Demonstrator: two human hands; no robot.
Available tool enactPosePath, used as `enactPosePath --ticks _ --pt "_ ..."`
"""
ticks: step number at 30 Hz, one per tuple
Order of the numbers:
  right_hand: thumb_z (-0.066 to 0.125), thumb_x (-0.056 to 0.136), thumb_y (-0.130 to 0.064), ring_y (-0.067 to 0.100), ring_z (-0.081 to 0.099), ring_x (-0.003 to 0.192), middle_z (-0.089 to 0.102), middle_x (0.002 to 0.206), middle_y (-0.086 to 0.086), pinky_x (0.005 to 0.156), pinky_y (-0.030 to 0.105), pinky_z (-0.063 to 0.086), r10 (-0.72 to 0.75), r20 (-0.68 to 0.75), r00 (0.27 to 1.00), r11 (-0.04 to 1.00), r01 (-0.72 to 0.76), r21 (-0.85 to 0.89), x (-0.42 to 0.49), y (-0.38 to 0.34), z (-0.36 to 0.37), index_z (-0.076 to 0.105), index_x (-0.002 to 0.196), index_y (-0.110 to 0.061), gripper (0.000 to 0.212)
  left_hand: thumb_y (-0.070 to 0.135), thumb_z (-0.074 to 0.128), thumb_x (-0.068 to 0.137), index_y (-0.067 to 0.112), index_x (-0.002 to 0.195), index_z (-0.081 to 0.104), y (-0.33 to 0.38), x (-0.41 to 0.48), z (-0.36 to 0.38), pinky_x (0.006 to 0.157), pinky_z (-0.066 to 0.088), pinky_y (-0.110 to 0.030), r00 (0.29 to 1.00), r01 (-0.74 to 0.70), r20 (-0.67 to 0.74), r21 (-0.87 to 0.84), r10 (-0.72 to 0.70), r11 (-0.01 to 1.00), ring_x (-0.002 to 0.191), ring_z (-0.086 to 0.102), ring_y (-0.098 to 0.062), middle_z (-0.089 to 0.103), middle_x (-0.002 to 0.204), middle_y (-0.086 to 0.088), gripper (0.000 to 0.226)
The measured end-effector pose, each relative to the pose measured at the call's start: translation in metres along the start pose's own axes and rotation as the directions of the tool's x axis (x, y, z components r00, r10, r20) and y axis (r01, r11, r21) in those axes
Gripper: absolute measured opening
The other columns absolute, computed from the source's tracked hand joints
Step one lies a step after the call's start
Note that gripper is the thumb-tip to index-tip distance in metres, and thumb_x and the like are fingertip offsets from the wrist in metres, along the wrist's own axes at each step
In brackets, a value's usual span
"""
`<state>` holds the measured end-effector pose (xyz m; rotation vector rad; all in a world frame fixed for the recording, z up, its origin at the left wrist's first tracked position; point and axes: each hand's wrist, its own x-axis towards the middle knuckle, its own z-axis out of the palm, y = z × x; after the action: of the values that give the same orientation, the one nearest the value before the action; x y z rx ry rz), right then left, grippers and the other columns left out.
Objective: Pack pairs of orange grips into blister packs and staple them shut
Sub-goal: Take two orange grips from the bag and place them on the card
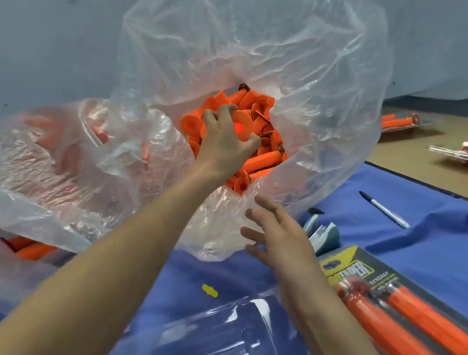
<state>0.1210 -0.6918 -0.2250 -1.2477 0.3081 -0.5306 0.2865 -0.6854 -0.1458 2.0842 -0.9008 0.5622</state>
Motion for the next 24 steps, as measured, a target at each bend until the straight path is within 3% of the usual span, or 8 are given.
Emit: enactPosePath --ticks 4,7,8,11,15,18,21,24 --pt "0.056 0.097 -0.030 -0.006 0.049 0.122 0.043 0.145 -0.013 0.101 0.025 0.043 -0.267 -0.084 0.960 0.948 0.246 -0.202 -0.022 -0.013 0.020 0.035 0.138 -0.049 0.050 0.034 0.072 0.082 0.028 0.140 0.042 0.032 -0.073 -0.098 0.079 0.037 -0.003 0.978 -0.130 0.152 -0.087 0.142 0.988 0.098 0.049 -0.001 0.042 0.124 0.004 0.066" --pt "0.059 0.093 -0.039 0.007 0.033 0.139 0.033 0.152 -0.008 0.111 0.029 0.032 -0.528 0.160 0.834 0.699 0.533 -0.476 -0.045 -0.024 0.036 0.028 0.149 -0.039 0.065 0.035 0.075 0.078 0.037 0.137 0.044 0.040 -0.139 -0.164 0.094 0.047 -0.019 0.944 -0.043 0.311 -0.214 0.110 0.976 0.112 0.055 -0.001 0.047 0.128 0.007 0.067" --pt "0.059 0.091 -0.038 0.008 0.040 0.135 0.042 0.146 -0.008 0.108 0.030 0.036 -0.523 0.298 0.798 0.657 0.601 -0.456 -0.054 -0.024 0.044 0.037 0.145 -0.035 0.058 0.032 0.075 0.078 0.037 0.135 0.046 0.040 -0.160 -0.182 0.096 0.049 -0.025 0.940 0.010 0.332 -0.266 0.082 0.964 0.114 0.057 -0.005 0.050 0.128 0.005 0.064" --pt "0.065 0.088 -0.030 -0.002 0.060 0.105 0.065 0.111 -0.019 0.084 0.020 0.046 -0.375 0.532 0.759 0.733 0.595 -0.330 -0.089 -0.012 0.074 0.059 0.119 -0.032 0.031 0.030 0.070 0.082 0.038 0.129 0.054 0.037 -0.212 -0.225 0.091 0.053 -0.031 0.941 0.210 0.333 -0.433 -0.061 0.877 0.102 0.066 -0.014 0.064 0.116 -0.002 0.050" --pt "0.066 0.088 -0.025 0.005 0.063 0.106 0.066 0.111 -0.018 0.081 0.013 0.046 -0.332 0.632 0.700 0.735 0.612 -0.292 -0.127 0.011 0.107 0.059 0.114 -0.036 0.029 0.025 0.063 0.084 0.037 0.118 0.066 0.018 -0.263 -0.255 0.084 0.054 -0.033 0.940 0.337 0.247 -0.552 -0.236 0.763 0.093 0.067 -0.017 0.072 0.103 -0.005 0.036" --pt "0.059 0.084 -0.021 0.015 0.060 0.104 0.061 0.112 -0.011 0.083 0.026 0.050 -0.288 0.689 0.665 0.681 0.648 -0.340 -0.140 0.019 0.122 0.057 0.112 -0.036 0.032 0.026 0.060 0.082 0.038 0.108 0.070 0.001 -0.283 -0.269 0.064 0.054 -0.033 0.906 0.419 0.211 -0.582 -0.368 0.697 0.074 0.062 -0.014 0.073 0.098 -0.004 0.031" --pt "0.050 0.079 -0.031 0.016 0.056 0.096 0.057 0.107 -0.010 0.078 0.035 0.051 -0.233 0.720 0.654 0.641 0.660 -0.392 -0.145 0.023 0.133 0.056 0.109 -0.035 0.031 0.027 0.062 0.082 0.036 0.106 0.071 -0.017 -0.292 -0.281 0.062 0.051 -0.024 0.878 0.464 0.220 -0.608 -0.426 0.644 0.062 0.055 -0.017 0.073 0.096 0.000 0.027" --pt "0.045 0.078 -0.032 0.013 0.054 0.088 0.055 0.100 -0.012 0.071 0.025 0.047 -0.216 0.741 0.636 0.618 0.677 -0.401 -0.146 0.026 0.144 0.054 0.106 -0.039 0.030 0.021 0.067 0.088 0.033 0.101 0.073 -0.030 -0.293 -0.288 0.059 0.052 -0.024 0.857 0.485 0.205 -0.630 -0.473 0.606 0.058 0.053 -0.019 0.073 0.090 0.001 0.019"
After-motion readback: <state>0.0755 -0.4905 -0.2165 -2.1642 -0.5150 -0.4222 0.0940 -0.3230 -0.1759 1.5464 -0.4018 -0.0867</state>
